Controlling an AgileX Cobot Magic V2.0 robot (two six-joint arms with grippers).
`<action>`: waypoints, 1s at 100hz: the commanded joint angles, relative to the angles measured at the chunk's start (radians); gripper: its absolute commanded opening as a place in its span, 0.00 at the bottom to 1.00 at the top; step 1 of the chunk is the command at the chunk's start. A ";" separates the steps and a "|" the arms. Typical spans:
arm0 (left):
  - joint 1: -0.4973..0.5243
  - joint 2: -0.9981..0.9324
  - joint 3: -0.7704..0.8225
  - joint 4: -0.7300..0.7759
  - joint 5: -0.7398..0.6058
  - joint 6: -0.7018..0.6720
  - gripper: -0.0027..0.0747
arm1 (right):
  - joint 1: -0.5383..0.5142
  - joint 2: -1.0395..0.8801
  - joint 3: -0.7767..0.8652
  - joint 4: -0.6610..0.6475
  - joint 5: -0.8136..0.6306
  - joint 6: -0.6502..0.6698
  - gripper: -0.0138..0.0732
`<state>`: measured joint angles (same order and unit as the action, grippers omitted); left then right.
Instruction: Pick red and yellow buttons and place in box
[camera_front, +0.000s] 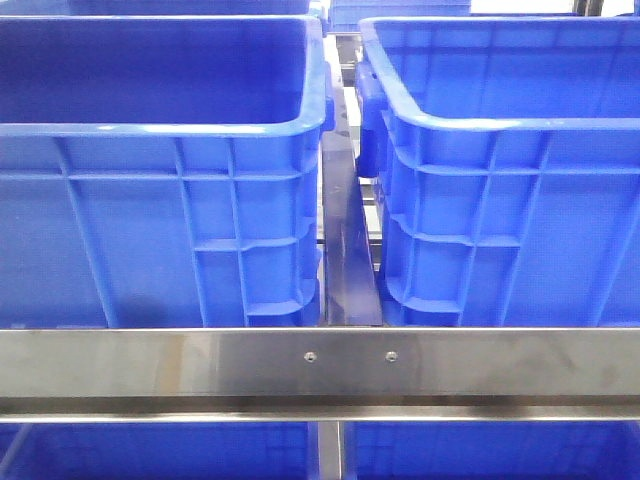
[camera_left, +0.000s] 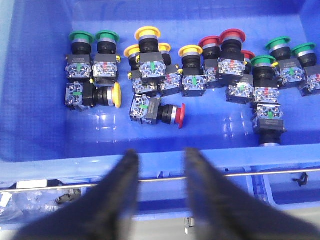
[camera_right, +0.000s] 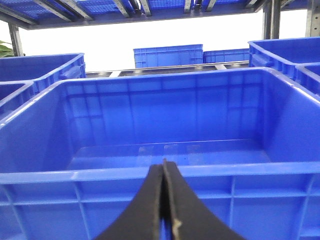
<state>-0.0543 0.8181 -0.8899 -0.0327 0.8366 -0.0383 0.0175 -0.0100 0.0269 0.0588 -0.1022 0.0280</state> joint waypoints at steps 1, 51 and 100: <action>0.001 -0.002 -0.034 -0.014 -0.057 0.001 0.56 | -0.001 -0.025 -0.019 -0.010 -0.085 -0.001 0.08; -0.001 0.084 -0.075 -0.183 -0.083 0.078 0.75 | -0.001 -0.025 -0.019 -0.010 -0.085 -0.001 0.08; -0.233 0.539 -0.385 -0.130 -0.083 0.105 0.75 | -0.001 -0.025 -0.019 -0.010 -0.085 -0.001 0.08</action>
<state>-0.2518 1.2996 -1.1977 -0.1780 0.8132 0.0652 0.0175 -0.0100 0.0269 0.0588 -0.1022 0.0280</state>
